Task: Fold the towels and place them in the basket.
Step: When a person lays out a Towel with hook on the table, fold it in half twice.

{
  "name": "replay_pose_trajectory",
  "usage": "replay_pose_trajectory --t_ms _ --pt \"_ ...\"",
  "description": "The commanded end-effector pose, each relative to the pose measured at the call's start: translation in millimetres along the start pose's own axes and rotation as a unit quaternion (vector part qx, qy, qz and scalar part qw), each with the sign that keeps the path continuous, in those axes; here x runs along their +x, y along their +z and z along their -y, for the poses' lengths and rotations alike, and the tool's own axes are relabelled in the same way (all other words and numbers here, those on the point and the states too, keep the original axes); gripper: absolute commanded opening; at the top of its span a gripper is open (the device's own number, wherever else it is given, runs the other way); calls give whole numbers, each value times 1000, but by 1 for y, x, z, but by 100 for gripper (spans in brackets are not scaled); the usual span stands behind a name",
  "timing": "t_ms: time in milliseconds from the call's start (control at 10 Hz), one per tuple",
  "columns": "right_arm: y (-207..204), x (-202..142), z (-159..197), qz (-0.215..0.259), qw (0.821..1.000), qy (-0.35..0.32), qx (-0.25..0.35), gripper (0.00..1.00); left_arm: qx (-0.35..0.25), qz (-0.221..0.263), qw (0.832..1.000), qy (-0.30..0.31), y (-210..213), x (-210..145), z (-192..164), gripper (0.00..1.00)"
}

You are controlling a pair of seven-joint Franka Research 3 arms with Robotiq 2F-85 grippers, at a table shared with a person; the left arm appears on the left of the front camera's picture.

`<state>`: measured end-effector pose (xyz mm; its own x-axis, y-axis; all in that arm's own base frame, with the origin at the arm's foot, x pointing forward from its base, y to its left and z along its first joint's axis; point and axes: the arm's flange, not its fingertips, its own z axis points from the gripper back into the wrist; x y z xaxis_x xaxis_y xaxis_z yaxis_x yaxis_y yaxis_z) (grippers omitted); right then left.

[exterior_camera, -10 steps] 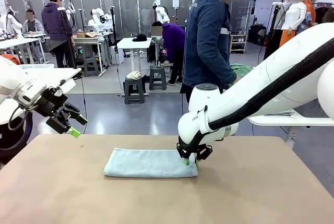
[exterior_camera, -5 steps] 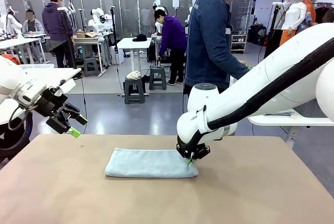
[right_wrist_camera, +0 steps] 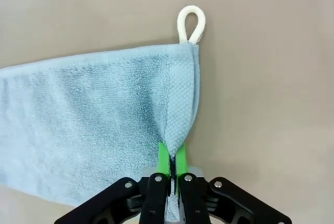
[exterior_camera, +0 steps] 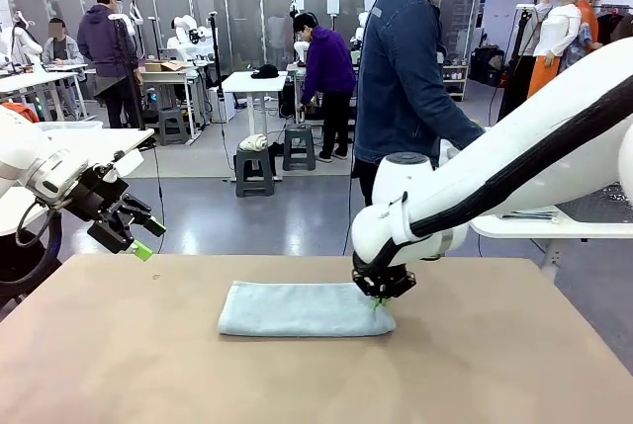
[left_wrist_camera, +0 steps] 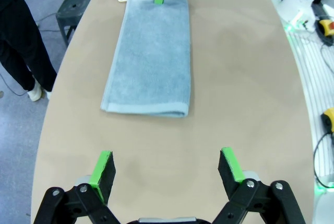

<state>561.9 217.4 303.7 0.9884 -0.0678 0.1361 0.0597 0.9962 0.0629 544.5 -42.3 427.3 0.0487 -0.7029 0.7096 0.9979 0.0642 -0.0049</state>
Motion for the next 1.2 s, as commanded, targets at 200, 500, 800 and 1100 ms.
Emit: replay_pose_trajectory --t_ms 200,500,800,1100 --pt "37 -2 30 21 1000 21 4 0 5 -2 1000 2 1 1 1 100" --pt "63 -3 -18 29 999 33 -8 0 5 -2 1000 2 1 1 1 100" --pt "72 -13 -98 38 997 63 -13 0 5 -2 1000 2 1 1 1 100" --pt "90 -26 -167 40 997 69 -5 0 5 -2 1000 2 1 1 1 100"
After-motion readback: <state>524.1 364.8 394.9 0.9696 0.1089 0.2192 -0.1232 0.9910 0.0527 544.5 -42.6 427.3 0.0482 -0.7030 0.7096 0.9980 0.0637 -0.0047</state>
